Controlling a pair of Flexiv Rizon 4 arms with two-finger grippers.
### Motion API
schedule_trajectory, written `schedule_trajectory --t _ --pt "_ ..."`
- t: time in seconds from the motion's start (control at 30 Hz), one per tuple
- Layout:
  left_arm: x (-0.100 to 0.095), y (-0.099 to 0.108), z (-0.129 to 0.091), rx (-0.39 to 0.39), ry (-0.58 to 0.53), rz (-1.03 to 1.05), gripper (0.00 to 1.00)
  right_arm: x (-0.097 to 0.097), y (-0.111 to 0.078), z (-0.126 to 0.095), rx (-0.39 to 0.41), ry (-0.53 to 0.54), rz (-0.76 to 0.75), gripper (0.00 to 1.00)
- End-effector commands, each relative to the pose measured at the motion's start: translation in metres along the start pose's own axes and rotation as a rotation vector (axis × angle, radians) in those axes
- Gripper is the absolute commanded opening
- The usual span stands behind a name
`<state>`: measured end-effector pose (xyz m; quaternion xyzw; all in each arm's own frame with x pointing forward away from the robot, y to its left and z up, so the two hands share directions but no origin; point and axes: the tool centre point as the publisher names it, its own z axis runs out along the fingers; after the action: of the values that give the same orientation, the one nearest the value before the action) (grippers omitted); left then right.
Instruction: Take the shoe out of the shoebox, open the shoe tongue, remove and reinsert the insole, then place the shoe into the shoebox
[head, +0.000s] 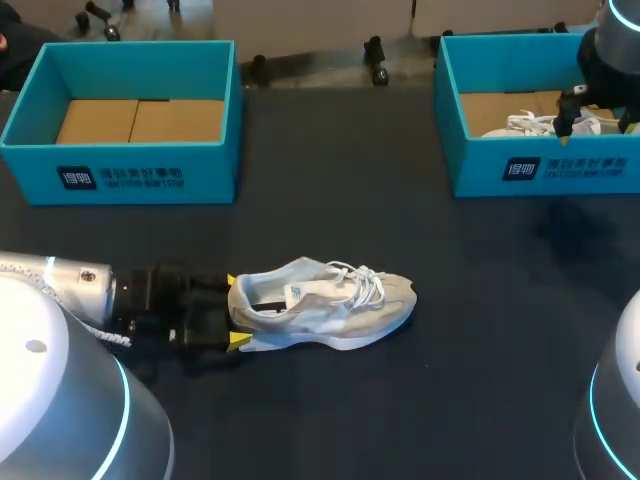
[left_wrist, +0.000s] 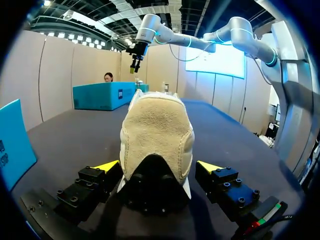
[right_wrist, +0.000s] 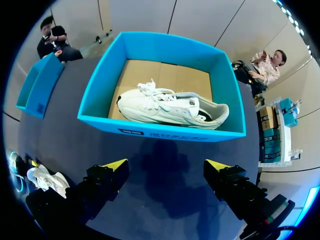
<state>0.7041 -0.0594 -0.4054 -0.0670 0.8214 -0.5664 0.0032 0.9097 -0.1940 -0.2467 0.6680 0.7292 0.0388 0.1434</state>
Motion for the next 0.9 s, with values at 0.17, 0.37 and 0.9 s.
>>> schedule_trajectory --t 0.17,0.37,0.9 --pt "-0.007 0.003 0.007 -0.014 0.026 0.008 1.0 0.0 -0.001 0.0 -0.002 0.0 0.001 1.0" --pt "-0.009 0.004 0.009 -0.015 0.028 0.005 1.0 0.0 -0.001 0.0 -0.002 0.0 0.001 1.0" --pt "-0.003 0.009 0.021 -0.024 0.048 -0.003 0.94 0.0 -0.001 0.0 -0.002 0.0 0.001 1.0"
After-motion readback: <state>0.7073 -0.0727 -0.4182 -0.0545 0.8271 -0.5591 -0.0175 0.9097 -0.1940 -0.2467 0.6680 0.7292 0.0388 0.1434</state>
